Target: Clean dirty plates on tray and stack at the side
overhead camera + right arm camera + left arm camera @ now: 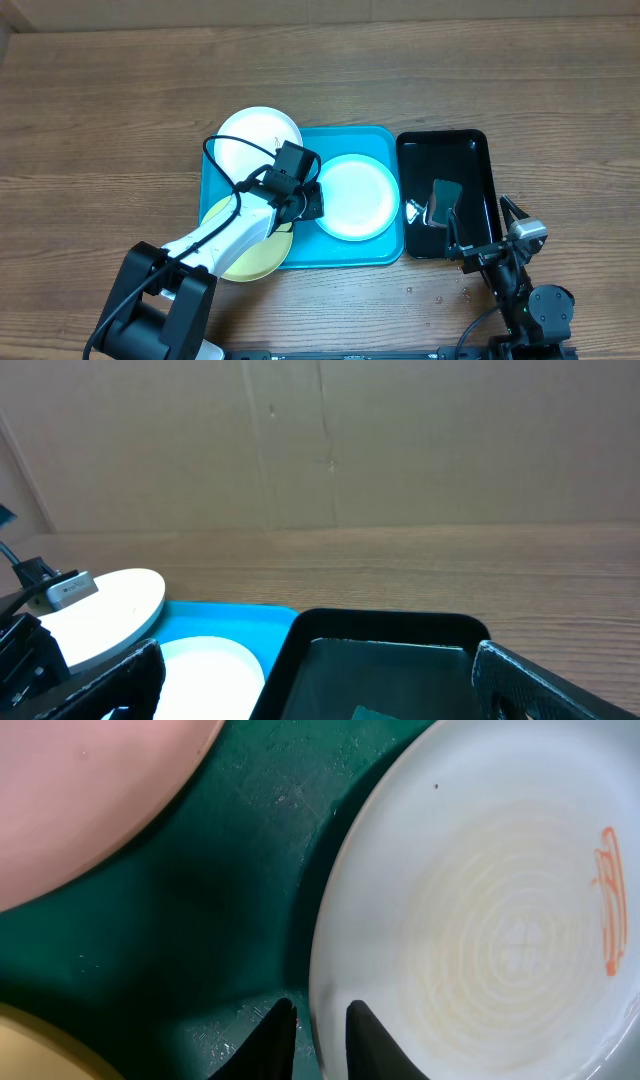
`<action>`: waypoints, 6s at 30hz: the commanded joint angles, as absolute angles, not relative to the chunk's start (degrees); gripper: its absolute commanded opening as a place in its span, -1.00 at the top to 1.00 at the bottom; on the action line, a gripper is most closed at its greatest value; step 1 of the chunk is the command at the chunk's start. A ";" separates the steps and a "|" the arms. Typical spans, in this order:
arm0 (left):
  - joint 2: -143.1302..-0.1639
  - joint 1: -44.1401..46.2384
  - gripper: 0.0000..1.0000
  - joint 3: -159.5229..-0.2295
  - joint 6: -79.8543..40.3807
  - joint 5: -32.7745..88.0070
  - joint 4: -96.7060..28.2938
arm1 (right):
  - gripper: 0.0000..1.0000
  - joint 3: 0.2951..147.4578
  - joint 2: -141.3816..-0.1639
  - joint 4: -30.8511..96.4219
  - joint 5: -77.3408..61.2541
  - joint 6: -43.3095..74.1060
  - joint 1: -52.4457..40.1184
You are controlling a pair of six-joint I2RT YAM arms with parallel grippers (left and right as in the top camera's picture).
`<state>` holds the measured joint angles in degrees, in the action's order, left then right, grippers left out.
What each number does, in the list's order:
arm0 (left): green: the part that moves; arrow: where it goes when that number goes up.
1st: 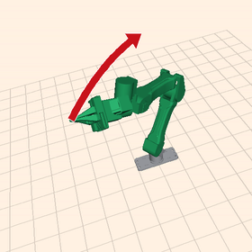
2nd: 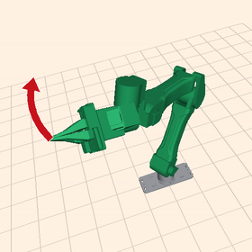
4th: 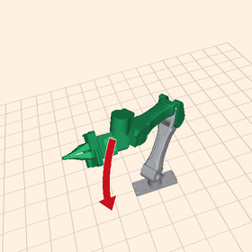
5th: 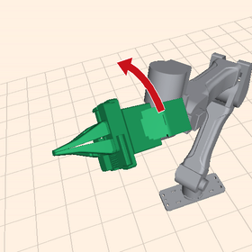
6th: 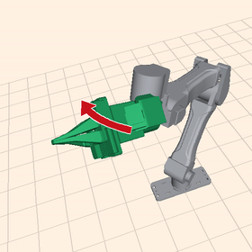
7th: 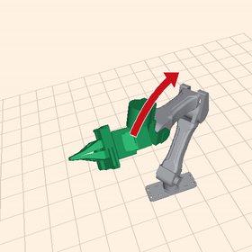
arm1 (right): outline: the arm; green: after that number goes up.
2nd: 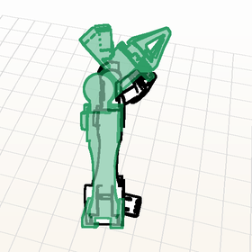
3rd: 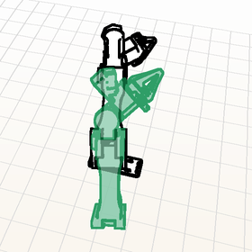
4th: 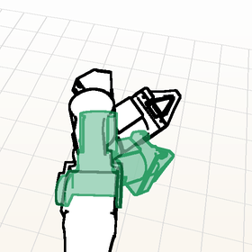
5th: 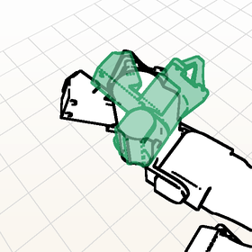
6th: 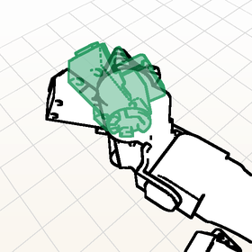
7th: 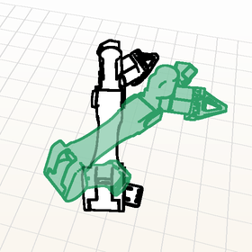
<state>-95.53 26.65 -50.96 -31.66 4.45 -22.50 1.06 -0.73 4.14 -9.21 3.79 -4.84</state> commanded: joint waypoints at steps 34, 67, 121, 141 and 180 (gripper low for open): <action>-96.20 26.96 0.35 -50.81 -40.58 12.23 -22.17 | -1.00 24.86 -0.93 19.31 -11.90 9.19 -4.43; -92.88 27.03 0.13 -66.89 -32.34 1.13 -50.02 | -0.40 79.75 -84.84 80.31 -6.15 11.22 -4.43; -94.41 27.03 0.10 -65.95 -32.29 -0.58 -46.83 | 0.93 65.73 -96.18 56.38 -3.86 11.94 -8.91; -94.41 27.09 0.38 -60.10 -32.36 -0.21 -38.52 | 0.93 72.71 -95.92 64.97 -2.59 11.77 -9.06; -100.16 27.09 0.92 -58.94 -33.36 -1.72 -34.85 | 0.92 72.71 -95.92 64.99 -2.66 11.55 -9.06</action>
<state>-99.55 28.45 -57.67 -33.71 -1.06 -33.43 72.64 -96.71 65.19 -2.96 11.92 -8.71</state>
